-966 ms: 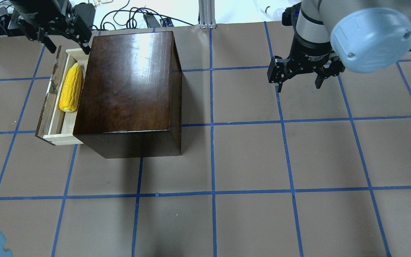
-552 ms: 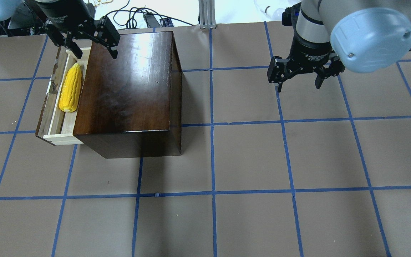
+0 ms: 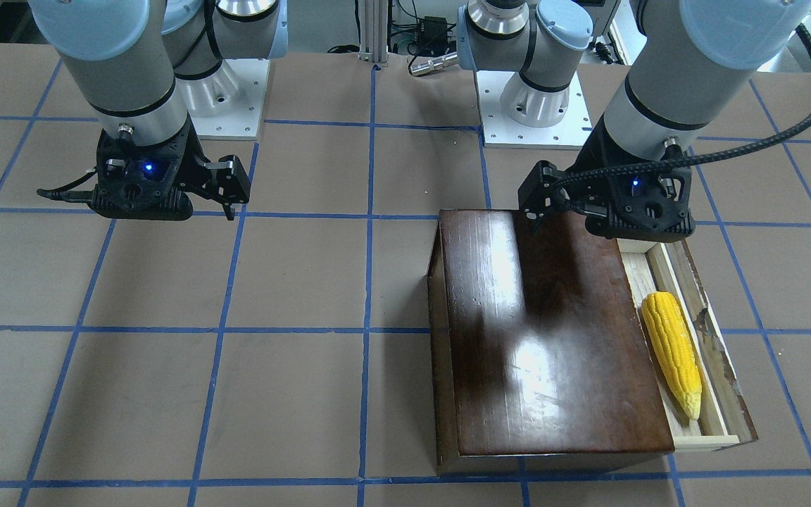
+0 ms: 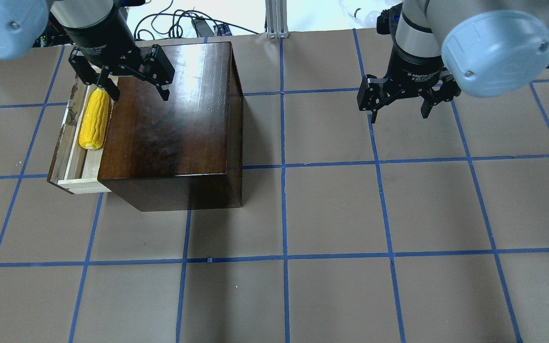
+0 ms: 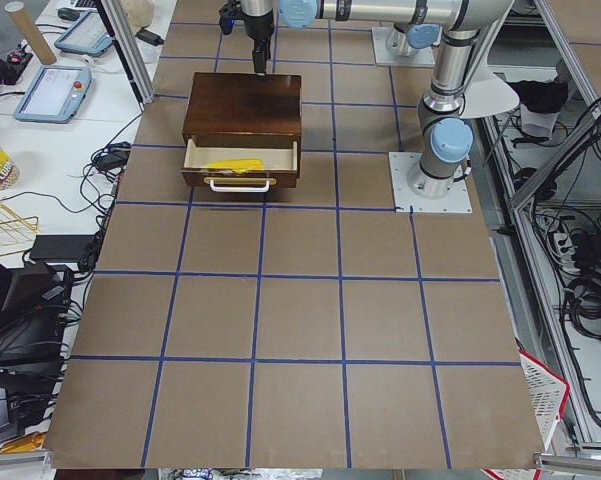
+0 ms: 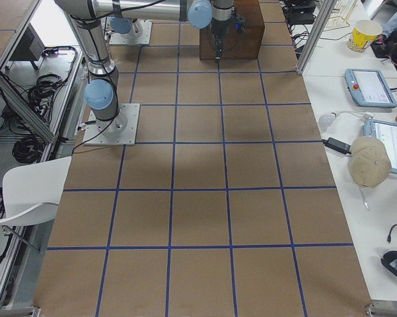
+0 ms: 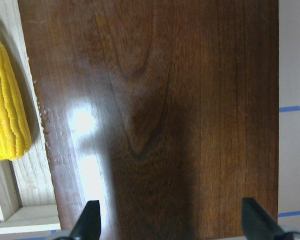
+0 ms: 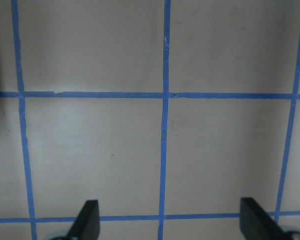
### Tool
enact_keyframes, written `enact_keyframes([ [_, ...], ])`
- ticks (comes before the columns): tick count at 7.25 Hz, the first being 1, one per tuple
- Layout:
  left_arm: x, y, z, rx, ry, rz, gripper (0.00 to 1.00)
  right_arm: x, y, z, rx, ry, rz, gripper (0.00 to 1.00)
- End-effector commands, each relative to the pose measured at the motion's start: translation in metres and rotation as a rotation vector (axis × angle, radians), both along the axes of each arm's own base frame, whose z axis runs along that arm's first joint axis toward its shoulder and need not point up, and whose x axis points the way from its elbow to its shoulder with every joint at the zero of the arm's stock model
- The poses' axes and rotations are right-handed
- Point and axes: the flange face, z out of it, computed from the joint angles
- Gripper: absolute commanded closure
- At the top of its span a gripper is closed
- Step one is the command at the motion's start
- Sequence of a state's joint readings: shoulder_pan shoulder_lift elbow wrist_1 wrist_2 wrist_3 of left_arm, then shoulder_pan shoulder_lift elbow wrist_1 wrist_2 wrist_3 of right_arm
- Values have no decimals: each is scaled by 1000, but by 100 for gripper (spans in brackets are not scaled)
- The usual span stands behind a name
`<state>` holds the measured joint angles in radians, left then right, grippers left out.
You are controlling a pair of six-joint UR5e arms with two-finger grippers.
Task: Open drawer and put corn inside
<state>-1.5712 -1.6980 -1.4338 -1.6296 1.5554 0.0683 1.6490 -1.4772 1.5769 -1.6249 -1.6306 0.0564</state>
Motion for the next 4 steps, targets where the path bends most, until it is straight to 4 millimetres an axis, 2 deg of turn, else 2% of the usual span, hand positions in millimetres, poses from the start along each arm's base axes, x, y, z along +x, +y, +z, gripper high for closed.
enact_keyframes([
  [1,2,18,-6,-18,0,3,0,0,0,0,-1,0,0,0],
  [4,6,21,-2,-28,0,13,0,0,0,0,0,2,0,0],
])
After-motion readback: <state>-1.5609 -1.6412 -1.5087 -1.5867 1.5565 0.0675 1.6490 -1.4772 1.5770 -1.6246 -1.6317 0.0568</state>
